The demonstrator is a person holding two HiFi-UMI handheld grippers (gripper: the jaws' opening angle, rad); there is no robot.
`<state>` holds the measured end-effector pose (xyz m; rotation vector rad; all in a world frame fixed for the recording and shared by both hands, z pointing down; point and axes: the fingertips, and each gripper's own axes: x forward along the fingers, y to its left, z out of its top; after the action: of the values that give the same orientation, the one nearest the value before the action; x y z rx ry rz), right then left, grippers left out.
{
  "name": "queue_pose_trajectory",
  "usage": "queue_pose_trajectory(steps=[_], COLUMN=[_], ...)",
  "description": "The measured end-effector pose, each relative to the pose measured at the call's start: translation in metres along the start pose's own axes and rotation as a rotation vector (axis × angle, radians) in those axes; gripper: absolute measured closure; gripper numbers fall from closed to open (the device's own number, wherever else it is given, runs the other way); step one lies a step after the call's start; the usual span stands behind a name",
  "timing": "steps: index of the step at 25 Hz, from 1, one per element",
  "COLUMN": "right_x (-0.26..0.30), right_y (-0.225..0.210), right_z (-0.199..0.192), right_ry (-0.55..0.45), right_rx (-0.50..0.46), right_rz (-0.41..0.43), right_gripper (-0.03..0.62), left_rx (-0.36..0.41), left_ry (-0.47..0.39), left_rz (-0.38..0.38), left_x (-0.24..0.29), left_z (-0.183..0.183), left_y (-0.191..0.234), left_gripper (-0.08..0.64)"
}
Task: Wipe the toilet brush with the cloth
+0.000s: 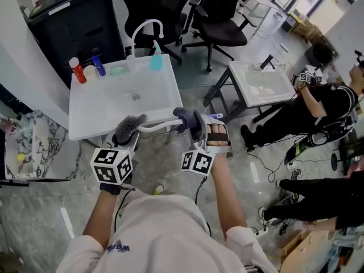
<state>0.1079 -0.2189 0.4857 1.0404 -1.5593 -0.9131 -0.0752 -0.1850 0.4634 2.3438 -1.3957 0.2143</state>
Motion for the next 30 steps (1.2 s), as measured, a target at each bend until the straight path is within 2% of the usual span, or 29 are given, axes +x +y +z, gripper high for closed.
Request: queue_pose_trajectory(steps=[3, 5, 9, 16, 22, 24, 27, 30], right_x=[0.004, 0.007, 0.014, 0.021, 0.007, 0.001, -0.005, -0.011], right_y=[-0.005, -0.010, -0.021, -0.045, -0.051, -0.053, -0.051, -0.045], right_z=[0.000, -0.005, -0.033, -0.097, -0.144, -0.143, -0.116, -0.086], right_ry=[-0.015, -0.037, -0.020, 0.103, 0.193, 0.195, 0.162, 0.099], right_rx=[-0.063, -0.067, -0.098, -0.040, 0.015, 0.012, -0.070, -0.128], right_rz=[-0.060, -0.098, -0.103, -0.102, -0.117, -0.129, -0.172, -0.221], right_gripper=[0.379, 0.434, 0.442, 0.448, 0.460, 0.458, 0.397, 0.399], left_rx=[-0.015, -0.017, 0.000, 0.067, 0.071, 0.050, 0.018, 0.012], left_ry=[0.005, 0.011, 0.007, -0.002, 0.009, 0.009, 0.016, 0.025], left_rz=[-0.008, -0.018, -0.042, -0.121, -0.173, -0.183, -0.197, -0.200], left_x=[0.007, 0.012, 0.031, 0.066, 0.074, 0.074, 0.073, 0.067], left_z=[0.002, 0.003, 0.008, 0.027, 0.030, 0.031, 0.029, 0.024], left_y=[0.000, -0.001, -0.012, -0.037, -0.057, -0.060, -0.063, -0.065], left_gripper=[0.426, 0.426, 0.425, 0.422, 0.422, 0.423, 0.428, 0.428])
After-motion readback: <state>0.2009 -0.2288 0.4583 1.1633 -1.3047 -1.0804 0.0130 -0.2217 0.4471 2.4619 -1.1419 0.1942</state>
